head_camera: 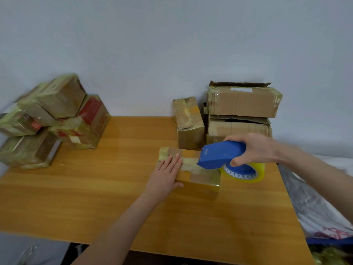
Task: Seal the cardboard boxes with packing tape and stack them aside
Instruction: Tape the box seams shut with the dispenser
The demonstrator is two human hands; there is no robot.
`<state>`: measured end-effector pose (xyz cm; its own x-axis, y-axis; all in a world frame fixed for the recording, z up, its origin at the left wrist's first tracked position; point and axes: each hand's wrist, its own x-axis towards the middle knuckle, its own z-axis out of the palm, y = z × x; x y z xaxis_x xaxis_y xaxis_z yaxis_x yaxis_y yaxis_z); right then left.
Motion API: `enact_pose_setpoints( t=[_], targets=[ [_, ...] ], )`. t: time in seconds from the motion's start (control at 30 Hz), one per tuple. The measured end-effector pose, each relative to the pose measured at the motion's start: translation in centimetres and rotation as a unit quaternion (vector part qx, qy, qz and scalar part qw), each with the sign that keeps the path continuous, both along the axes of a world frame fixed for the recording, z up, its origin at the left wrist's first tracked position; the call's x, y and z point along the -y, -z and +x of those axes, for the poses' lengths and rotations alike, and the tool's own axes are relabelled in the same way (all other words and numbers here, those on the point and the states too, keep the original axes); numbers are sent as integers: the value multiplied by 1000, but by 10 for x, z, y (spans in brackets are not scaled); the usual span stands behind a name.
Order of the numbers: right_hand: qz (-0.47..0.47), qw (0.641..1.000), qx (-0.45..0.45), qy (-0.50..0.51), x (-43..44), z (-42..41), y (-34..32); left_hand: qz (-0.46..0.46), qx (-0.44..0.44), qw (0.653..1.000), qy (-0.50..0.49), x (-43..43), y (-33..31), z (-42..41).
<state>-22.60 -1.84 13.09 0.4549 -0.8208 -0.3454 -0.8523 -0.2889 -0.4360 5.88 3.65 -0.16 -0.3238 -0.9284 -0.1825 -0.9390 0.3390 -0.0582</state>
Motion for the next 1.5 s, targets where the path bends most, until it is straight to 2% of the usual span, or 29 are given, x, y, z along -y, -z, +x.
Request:
enact_pose_setpoints(
  t=[0.27, 0.37, 0.5, 0.6, 0.93, 1.17, 1.23, 1.33, 1.5],
  targets=[
    [-23, 998, -51, -3, -12, 2, 24, 0, -13, 1000, 13, 5, 0, 12],
    [-58, 995, -77, -22, -13, 14, 29, 16, -39, 999, -19, 5, -8, 17],
    [-78, 991, -108, -30, -13, 18, 26, 3, 6, 1000, -7, -2, -14, -8],
    [-92, 987, -126, -38, -13, 20, 23, -9, -16, 1000, 8, -6, -5, -24],
    [-8, 1000, -13, 21, -12, -17, 25, -22, -44, 998, 30, 1, 0, -2],
    [22, 998, -43, 44, -30, -34, 50, -35, -44, 998, 12, -2, 0, -7],
    [16, 997, -57, 41, -30, -32, 57, -21, -24, 999, -10, -4, -5, -16],
    [3, 995, -92, 24, -27, -31, 60, -16, 13, 999, 24, -6, -10, -41],
    [17, 999, -30, 21, -31, -34, 74, -9, -8, 999, 42, -6, -2, -56]
  ],
)
